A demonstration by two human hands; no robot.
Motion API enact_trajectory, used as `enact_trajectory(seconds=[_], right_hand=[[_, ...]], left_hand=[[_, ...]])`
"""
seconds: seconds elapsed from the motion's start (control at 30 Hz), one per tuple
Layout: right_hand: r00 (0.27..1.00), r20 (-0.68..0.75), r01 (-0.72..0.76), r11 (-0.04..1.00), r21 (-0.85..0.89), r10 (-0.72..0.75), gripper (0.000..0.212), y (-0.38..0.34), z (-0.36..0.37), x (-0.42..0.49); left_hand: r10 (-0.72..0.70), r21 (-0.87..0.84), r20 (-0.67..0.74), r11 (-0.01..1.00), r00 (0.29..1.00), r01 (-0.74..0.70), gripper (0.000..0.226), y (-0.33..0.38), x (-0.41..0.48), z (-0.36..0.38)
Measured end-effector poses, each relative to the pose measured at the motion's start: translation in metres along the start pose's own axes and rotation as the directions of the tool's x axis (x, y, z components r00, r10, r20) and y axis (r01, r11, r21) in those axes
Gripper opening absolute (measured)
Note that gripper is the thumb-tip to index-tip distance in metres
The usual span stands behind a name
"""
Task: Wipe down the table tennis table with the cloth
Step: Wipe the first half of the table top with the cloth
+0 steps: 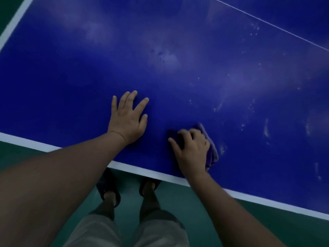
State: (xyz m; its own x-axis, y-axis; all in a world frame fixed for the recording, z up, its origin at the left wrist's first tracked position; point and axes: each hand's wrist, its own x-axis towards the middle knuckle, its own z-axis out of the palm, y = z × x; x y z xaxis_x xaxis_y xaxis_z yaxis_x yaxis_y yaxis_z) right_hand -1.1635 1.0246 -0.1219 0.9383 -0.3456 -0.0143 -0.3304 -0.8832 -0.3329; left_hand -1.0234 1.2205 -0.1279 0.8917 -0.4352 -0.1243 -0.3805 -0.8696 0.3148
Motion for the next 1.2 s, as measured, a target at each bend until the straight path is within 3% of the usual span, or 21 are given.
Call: enact_trajectory(seconds=[0.13, 0.27, 0.4, 0.53, 0.67, 0.8, 0.87, 1.03, 1.1, 1.2], right_hand=[[0.993, -0.023, 0.121, 0.992, 0.023, -0.12, 0.035, -0.008, 0.009, -0.038], [0.962, -0.045, 0.271, 0.962, 0.021, -0.27, 0.031, -0.025, 0.012, 0.018], [0.989, -0.07, 0.131, 0.99, 0.054, -0.127, 0.029, -0.008, -0.003, 0.082], [0.991, -0.117, 0.074, 0.997, 0.023, -0.07, 0.026, 0.031, -0.009, 0.049], [0.976, -0.084, 0.207, 0.978, 0.04, -0.203, 0.024, 0.008, 0.007, 0.003], [0.93, -0.055, 0.368, 0.928, 0.057, -0.365, 0.025, -0.018, 0.008, 0.065], [0.948, -0.058, 0.316, 0.947, 0.054, -0.313, 0.024, -0.015, 0.002, 0.11], [0.987, -0.143, -0.064, 0.995, 0.071, 0.074, 0.025, 0.022, -0.016, 0.131], [0.991, -0.133, -0.022, 0.999, 0.044, 0.028, 0.024, 0.022, -0.013, 0.092], [0.981, -0.048, 0.192, 0.98, 0.054, -0.19, 0.026, -0.009, 0.001, 0.057]], left_hand=[[-0.081, 0.028, -0.017, 0.996, 0.997, 0.082, 0.056, 0.01, 0.015, 0.009], [-0.081, 0.048, -0.022, 0.995, 0.996, 0.082, 0.058, 0.009, 0.014, 0.01], [-0.072, 0.105, -0.016, 0.992, 0.997, 0.073, 0.059, 0.012, 0.015, 0.01], [-0.068, 0.123, -0.024, 0.99, 0.997, 0.07, 0.058, 0.011, 0.015, 0.012], [-0.074, 0.136, 0.002, 0.988, 0.997, 0.073, 0.059, 0.013, 0.015, 0.01], [-0.082, 0.149, -0.003, 0.986, 0.997, 0.081, 0.058, 0.015, 0.016, 0.009], [-0.088, 0.16, 0.007, 0.983, 0.996, 0.086, 0.058, 0.015, 0.017, 0.009], [-0.085, 0.199, 0.034, 0.977, 0.996, 0.076, 0.06, 0.015, 0.019, 0.01], [-0.081, 0.212, 0.048, 0.975, 0.996, 0.07, 0.062, 0.015, 0.019, 0.01], [-0.081, 0.234, 0.092, 0.97, 0.992, 0.058, 0.065, 0.014, 0.02, 0.01]])
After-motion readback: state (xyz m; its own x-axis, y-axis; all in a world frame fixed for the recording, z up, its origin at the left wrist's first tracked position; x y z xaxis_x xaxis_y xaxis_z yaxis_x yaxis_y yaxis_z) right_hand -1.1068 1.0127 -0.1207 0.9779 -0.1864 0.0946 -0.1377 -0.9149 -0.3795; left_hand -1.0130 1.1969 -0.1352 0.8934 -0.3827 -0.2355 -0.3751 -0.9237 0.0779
